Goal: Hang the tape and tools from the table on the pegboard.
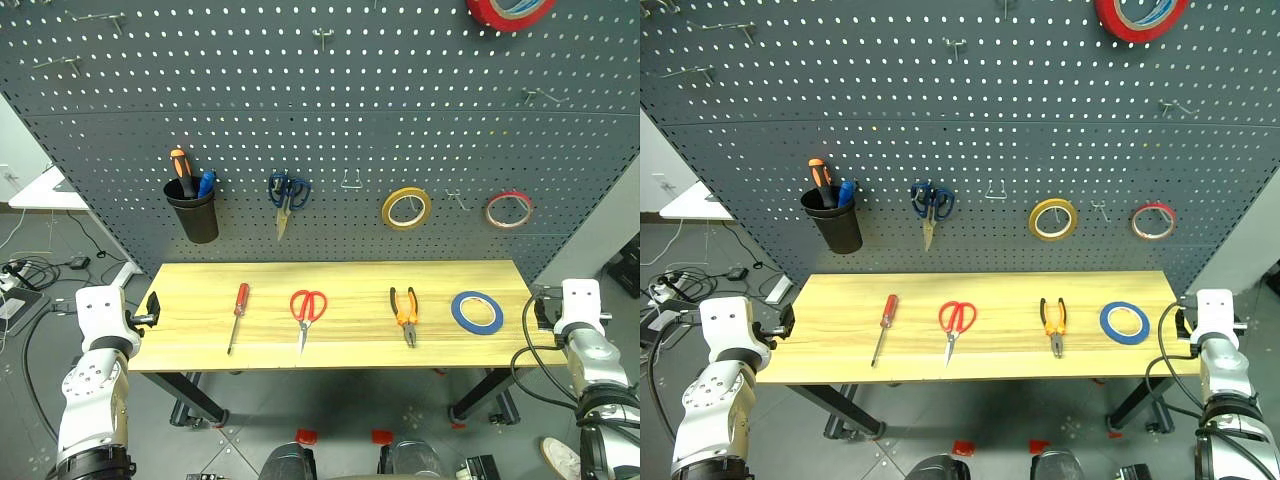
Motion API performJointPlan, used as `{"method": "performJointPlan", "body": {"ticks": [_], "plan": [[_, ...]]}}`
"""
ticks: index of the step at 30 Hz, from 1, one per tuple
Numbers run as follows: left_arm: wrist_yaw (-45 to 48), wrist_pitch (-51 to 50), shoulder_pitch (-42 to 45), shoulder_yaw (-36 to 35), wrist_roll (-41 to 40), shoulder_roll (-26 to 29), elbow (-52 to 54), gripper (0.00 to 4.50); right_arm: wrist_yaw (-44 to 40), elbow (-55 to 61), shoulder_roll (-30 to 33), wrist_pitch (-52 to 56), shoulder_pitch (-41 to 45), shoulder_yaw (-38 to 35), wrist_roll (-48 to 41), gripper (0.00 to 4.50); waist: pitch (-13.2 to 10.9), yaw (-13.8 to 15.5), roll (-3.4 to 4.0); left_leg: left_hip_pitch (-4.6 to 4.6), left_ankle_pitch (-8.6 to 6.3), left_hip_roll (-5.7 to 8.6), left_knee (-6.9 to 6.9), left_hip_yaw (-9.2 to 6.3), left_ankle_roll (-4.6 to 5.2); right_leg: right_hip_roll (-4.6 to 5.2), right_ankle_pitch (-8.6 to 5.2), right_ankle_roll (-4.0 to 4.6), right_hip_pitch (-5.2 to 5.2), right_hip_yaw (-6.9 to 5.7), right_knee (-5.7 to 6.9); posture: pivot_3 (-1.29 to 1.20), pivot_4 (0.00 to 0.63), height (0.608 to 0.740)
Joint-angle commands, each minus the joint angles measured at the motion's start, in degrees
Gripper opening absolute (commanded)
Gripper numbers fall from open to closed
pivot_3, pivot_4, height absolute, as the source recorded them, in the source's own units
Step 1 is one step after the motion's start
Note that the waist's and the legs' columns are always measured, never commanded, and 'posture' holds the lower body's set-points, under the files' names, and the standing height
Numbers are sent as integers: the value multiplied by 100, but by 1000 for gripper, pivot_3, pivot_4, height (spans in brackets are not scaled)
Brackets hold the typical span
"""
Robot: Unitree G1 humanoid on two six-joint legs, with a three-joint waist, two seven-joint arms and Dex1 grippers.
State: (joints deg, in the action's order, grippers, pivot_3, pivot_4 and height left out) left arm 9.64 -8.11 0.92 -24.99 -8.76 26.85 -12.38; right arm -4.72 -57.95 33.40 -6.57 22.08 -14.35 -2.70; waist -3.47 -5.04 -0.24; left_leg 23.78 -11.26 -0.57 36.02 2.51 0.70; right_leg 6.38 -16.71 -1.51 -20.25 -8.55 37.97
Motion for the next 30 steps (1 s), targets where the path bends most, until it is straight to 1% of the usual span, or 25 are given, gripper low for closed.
{"method": "performJointPlan", "body": {"ticks": [1, 5, 9, 11, 12, 15, 17, 18, 20, 22, 24, 26, 28, 30], "plan": [[48, 146, 56, 32, 54, 98, 54, 4055, -16, 63, 94, -105, 169, 0, 30, 4500, 0, 0, 0, 0, 0, 0, 0, 0, 0, 0, 0, 0, 0, 0, 0, -159, 0, 740], [-6, 99, 39, 32, 94, 114, 65, 4055, -137, 114, 73, -150, 132, 36, 32, 4500, 0, -1, 0, 0, 0, 0, 0, 0, 0, 0, 0, 0, 0, 0, 0, -160, 0, 740], [-84, -60, -112, 34, 177, 113, 173, 4055, -449, 296, 37, -110, 21, 169, 48, 4500, 0, -9, 0, -1, 3, 0, 0, 0, 6, 0, 0, 0, 0, 0, 0, -162, 0, 740], [-14, -151, -209, 57, 95, 37, 433, 4055, -687, 539, 7, -75, -100, 296, 63, 4500, 0, -10, 0, -1, 6, 0, 0, 0, 10, 0, 0, 0, 0, 0, 1, -169, 0, 740], [90, -170, -286, 184, 122, 33, 630, 4055, -840, 728, -25, -31, -180, 348, 28, 4500, 0, -9, 0, -1, 6, -1, 0, 0, 10, 0, 0, 0, 0, 1, 0, -173, 0, 740], [358, -335, -502, 493, 127, 22, 1160, 4055, -1181, 1501, -99, 201, -519, 430, -84, 4500, -8, -4, -1, 1, -4, -1, 0, 0, -6, 0, 0, 0, 0, 1, -1, -186, 35, 740], [522, -517, -544, 765, 86, -25, 1520, 4055, -1497, 2300, -129, 488, -820, 608, -111, 4500, -70, 19, -2, -2, -9, -3, 1, -2, -13, 1, 0, 0, 0, 1, -1, -198, 68, 740], [582, -646, -536, 895, 83, -35, 1693, 4055, -1611, 2727, -123, 657, -967, 717, -72, 4500, -93, 23, 2, -2, -9, -4, 1, -4, -13, 1, 1, -1, 0, 1, -2, -211, 98, 740], [621, -981, -439, 1075, 51, -68, 1964, 4055, -1608, 3424, -75, 1014, -1158, 940, 178, 4500, -252, 29, 9, -14, -10, -5, 3, -9, -13, 2, 0, -1, -8, 2, -3, -233, 137, 740], [829, -1087, -206, 1383, 15, -103, 2093, 4055, -1696, 3958, -111, 1820, -1167, 1099, 184, 4500, -358, 26, 22, -20, -10, -8, 3, -7, -13, 4, 1, -2, -6, 7, -1, -242, 153, 740], [986, -1219, -39, 1614, 15, -101, 2191, 4055, -1823, 4434, -120, 2532, -1187, 1208, 146, 4500, -458, 28, 21, -8, -9, -7, 3, -2, -12, 3, 5, -6, -5, 10, 2, -263, 185, 740], [1258, -1414, 328, 1994, -21, -149, 2187, 4055, -2018, 4666, -89, 2932, -1062, 1294, 96, 4500, -573, 29, 16, 7, -3, -9, 3, 3, -2, 1, 6, -5, -15, 10, 2, -274, 205, 740], [1698, -1497, 829, 2580, 98, -91, 2120, 4055, -2239, 4630, -10, 3210, -779, 1383, 97, 4500, -691, 31, 8, 17, 11, -10, 1, 16, 23, 0, 6, -4, -25, 15, 2, -290, 230, 740], [2161, -1614, 1123, 2916, 0, -21, 2137, 4055, -2357, 4517, 29, 3523, -540, 1417, 96, 4500, -790, 27, -2, 26, 8, -8, 2, 34, 32, 0, 7, -5, -36, 24, 1, -299, 249, 740]]}}
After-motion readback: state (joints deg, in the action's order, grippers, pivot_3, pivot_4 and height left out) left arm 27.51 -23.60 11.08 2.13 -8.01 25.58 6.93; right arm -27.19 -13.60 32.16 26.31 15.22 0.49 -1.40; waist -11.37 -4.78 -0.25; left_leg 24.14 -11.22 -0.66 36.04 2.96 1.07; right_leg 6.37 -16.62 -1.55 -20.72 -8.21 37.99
